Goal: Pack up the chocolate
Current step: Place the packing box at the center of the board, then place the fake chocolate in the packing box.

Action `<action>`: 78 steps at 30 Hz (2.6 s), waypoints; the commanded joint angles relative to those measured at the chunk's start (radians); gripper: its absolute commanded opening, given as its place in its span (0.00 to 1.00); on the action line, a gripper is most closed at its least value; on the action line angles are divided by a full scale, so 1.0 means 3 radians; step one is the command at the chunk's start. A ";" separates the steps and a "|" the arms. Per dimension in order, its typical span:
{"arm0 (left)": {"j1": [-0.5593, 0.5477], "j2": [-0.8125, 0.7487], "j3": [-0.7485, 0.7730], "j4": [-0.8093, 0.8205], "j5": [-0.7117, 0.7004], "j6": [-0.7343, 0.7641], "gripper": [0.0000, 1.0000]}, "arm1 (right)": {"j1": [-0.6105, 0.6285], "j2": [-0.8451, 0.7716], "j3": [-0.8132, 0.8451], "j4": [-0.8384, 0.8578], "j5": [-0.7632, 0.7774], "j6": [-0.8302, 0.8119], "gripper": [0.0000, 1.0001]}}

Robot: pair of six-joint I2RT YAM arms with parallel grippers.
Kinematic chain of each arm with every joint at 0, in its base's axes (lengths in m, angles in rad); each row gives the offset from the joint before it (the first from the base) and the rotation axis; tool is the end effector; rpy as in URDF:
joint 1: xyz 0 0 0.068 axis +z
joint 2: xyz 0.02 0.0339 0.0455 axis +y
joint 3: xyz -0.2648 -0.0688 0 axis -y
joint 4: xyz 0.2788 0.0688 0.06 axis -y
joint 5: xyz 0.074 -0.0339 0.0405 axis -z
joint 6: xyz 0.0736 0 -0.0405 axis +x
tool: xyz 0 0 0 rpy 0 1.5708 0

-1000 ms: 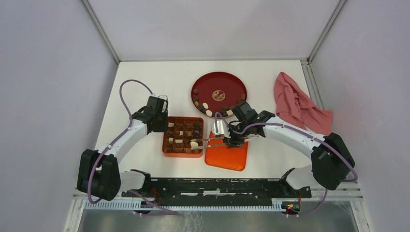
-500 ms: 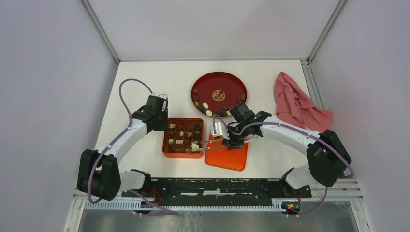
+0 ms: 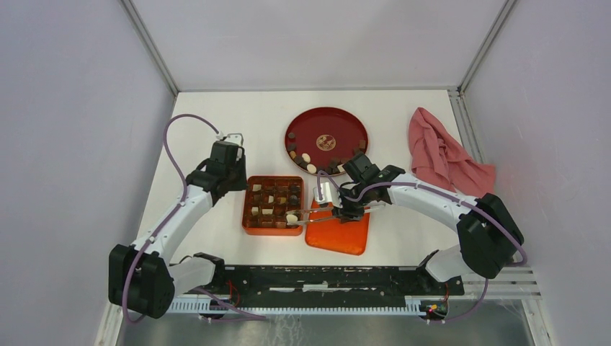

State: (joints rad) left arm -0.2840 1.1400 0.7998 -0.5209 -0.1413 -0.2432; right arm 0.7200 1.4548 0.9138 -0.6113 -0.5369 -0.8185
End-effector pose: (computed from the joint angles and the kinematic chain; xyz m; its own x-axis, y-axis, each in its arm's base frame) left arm 0.2793 -0.0707 0.2062 -0.7523 -0.0288 -0.6582 0.0084 0.9985 -0.0532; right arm 0.2120 0.2360 0.1590 0.0584 -0.7833 -0.6189 -0.9955 -0.0921 0.0226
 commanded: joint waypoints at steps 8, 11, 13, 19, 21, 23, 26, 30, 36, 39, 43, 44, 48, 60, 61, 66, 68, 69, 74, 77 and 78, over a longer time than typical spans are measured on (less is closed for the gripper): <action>-0.0013 0.0020 0.0121 0.0075 -0.0061 -0.0046 0.31 | 0.0018 -0.0015 0.0078 0.0001 -0.0092 -0.0038 0.36; -0.0013 0.0011 0.0121 0.0075 -0.0061 -0.0047 0.31 | 0.0018 -0.0022 0.0088 -0.0008 -0.0119 -0.0033 0.37; -0.0016 0.0002 0.0125 0.0073 -0.0061 -0.0044 0.31 | 0.0017 -0.0019 0.0093 -0.0012 -0.0136 -0.0030 0.37; -0.0011 -0.0039 0.0121 0.0080 -0.0061 -0.0050 0.32 | 0.0018 -0.0014 0.0105 -0.0023 -0.0170 -0.0023 0.39; -0.0017 -0.0036 0.0121 0.0085 -0.0054 -0.0051 0.32 | 0.0018 -0.0009 0.0113 -0.0028 -0.0179 -0.0018 0.40; -0.0014 -0.0035 0.0121 0.0083 -0.0044 -0.0045 0.32 | 0.0018 -0.0014 0.0114 -0.0027 -0.0184 -0.0018 0.42; -0.0011 -0.0028 0.0121 0.0079 -0.0035 -0.0046 0.32 | 0.0018 -0.0011 0.0114 -0.0023 -0.0183 -0.0018 0.43; -0.0010 -0.0037 0.0121 0.0080 -0.0025 -0.0044 0.32 | 0.0017 -0.0006 0.0114 -0.0020 -0.0179 -0.0008 0.44; -0.0011 -0.0041 0.0122 0.0090 0.0002 -0.0045 0.32 | 0.0012 -0.0011 0.0124 -0.0016 -0.0191 0.0013 0.46; -0.0013 -0.0051 0.0121 0.0099 0.0020 -0.0052 0.32 | 0.0011 0.0000 0.0134 -0.0018 -0.0210 0.0026 0.47; -0.0014 -0.0083 0.0121 0.0105 0.0033 -0.0058 0.32 | 0.0000 -0.0012 0.0156 -0.0024 -0.0259 0.0046 0.44; -0.0012 -0.0094 0.0121 0.0116 0.0051 -0.0062 0.32 | -0.0011 -0.0024 0.0173 -0.0036 -0.0298 0.0051 0.41; -0.0014 -0.0157 0.0129 0.0213 0.0310 -0.0114 0.32 | -0.0117 -0.0091 0.0275 -0.0126 -0.0537 0.0088 0.38; -0.0011 -0.0667 -0.0180 0.1199 0.1389 -0.1082 0.49 | -0.0772 -0.0394 0.0413 0.0062 -0.0717 0.0487 0.38; -0.0013 -0.0651 -0.0199 0.1312 0.1461 -0.1167 0.50 | -0.0811 -0.0408 0.0437 0.0085 -0.0687 0.0519 0.38; -0.0014 -0.0399 -0.0205 0.1720 0.1561 -0.1446 0.57 | -0.0974 -0.0358 0.0679 0.0124 -0.0460 0.0621 0.38; -0.0014 -0.0302 -0.0155 0.1885 0.1479 -0.1487 0.58 | -0.1040 -0.0268 0.0819 0.0052 -0.0451 0.0613 0.39; -0.0015 -0.0274 -0.0126 0.1928 0.1437 -0.1494 0.58 | -0.1070 -0.0223 0.0869 0.0030 -0.0437 0.0611 0.38; -0.0011 -0.0250 -0.0066 0.2198 0.1209 -0.1444 0.78 | -0.1147 0.0018 0.1063 0.0043 -0.0386 0.0591 0.38; -0.0012 -0.0256 -0.0094 0.2388 0.1070 -0.1422 0.86 | -0.1162 0.0189 0.1224 0.0030 -0.0333 0.0561 0.38; -0.0012 -0.0260 -0.0142 0.2489 0.1052 -0.1424 0.89 | -0.1163 0.0254 0.1281 0.0016 -0.0306 0.0548 0.38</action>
State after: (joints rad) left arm -0.2840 1.0725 0.7448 0.0605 0.2329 -0.6483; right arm 0.3756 1.4765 1.2125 -0.6212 -0.6525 -0.6510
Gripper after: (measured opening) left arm 0.849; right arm 0.394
